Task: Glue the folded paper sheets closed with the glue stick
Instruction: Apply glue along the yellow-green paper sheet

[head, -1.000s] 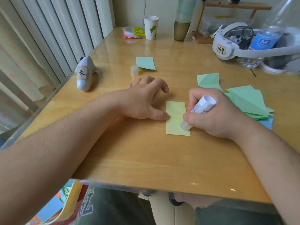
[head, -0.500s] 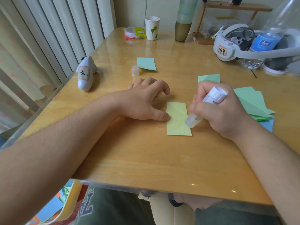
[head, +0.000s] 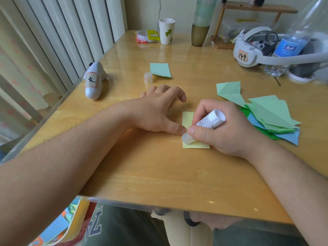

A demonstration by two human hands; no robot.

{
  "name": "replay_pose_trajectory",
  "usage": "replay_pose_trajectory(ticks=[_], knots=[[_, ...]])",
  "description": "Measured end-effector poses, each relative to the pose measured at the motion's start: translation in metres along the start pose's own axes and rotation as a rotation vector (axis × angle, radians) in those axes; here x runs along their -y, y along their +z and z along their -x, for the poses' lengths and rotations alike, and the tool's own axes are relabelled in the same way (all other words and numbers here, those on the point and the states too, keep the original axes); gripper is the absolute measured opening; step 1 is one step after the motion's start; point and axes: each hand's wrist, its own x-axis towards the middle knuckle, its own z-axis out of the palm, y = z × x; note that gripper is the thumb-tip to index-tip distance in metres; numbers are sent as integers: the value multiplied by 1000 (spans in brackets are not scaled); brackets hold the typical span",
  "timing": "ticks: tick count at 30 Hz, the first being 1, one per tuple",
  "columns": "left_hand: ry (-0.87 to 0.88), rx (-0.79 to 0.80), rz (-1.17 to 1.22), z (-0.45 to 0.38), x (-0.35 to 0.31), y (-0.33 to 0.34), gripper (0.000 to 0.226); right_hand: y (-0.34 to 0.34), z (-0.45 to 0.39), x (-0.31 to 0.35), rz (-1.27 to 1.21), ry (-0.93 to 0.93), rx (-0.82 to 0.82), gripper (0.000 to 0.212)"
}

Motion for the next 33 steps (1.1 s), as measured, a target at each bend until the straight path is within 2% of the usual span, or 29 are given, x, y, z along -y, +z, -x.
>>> replay_pose_trajectory(ticks=[3,7,14,24,33], knots=[[-1,-2,-12,0,-1,0,85,1,0,0,8,8,2,25],[4,-21,-29,-1,-1,0,80,-2,0,0,23,29,22,33],[17,-25,-19,-1,1,1,78,-17,1,-4,92,97,36,26],[22,-26,-20,-2,2,1,77,-17,-1,-8,81,80,32,23],[28,-26,-30,-2,3,2,75,-16,-1,-5,-145,-23,-64,31]])
